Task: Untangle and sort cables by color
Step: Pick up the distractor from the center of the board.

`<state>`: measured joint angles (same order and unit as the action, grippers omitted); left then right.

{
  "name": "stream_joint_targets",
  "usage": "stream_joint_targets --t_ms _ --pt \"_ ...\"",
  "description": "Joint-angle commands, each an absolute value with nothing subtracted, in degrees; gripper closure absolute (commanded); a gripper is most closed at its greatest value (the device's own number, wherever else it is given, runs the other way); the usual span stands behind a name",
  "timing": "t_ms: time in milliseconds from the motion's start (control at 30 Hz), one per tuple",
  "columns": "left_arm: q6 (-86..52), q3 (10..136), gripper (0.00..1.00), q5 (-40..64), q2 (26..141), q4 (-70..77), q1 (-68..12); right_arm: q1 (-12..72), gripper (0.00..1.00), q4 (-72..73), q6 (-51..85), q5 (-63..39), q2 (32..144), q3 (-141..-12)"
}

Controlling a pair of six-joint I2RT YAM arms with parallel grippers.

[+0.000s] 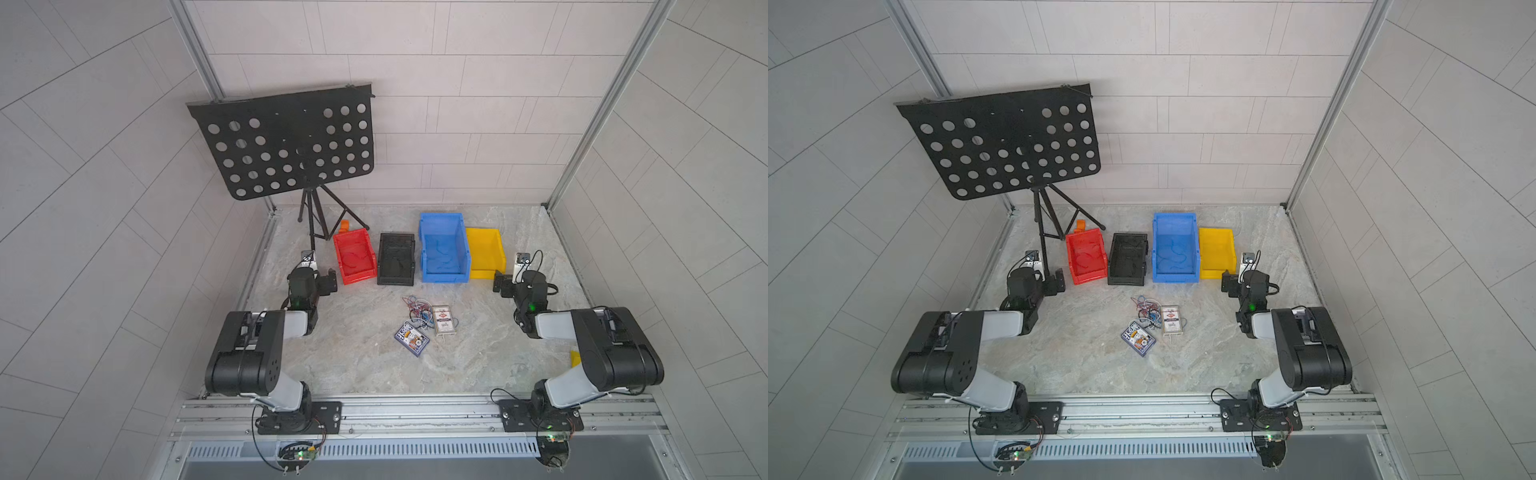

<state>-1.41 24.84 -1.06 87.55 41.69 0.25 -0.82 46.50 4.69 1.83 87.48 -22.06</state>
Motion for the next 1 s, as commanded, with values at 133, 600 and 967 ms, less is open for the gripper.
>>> stream_joint_targets --t_ms 133,600,967 --pt "-0.5 25.5 0.0 -0.8 87.7 42.0 0.1 -1.0 0.0 47.3 4.3 2.6 87.9 -22.9" --pt "-1.2 26.0 0.0 -3.5 87.9 41.3 -0.1 -1.1 0.0 47.2 4.5 2.6 88.0 -23.1" --pt "-11.8 32.3 0.0 -9.5 67.7 13.2 -3.4 1.7 0.0 39.8 1.4 0.9 76.1 -21.6"
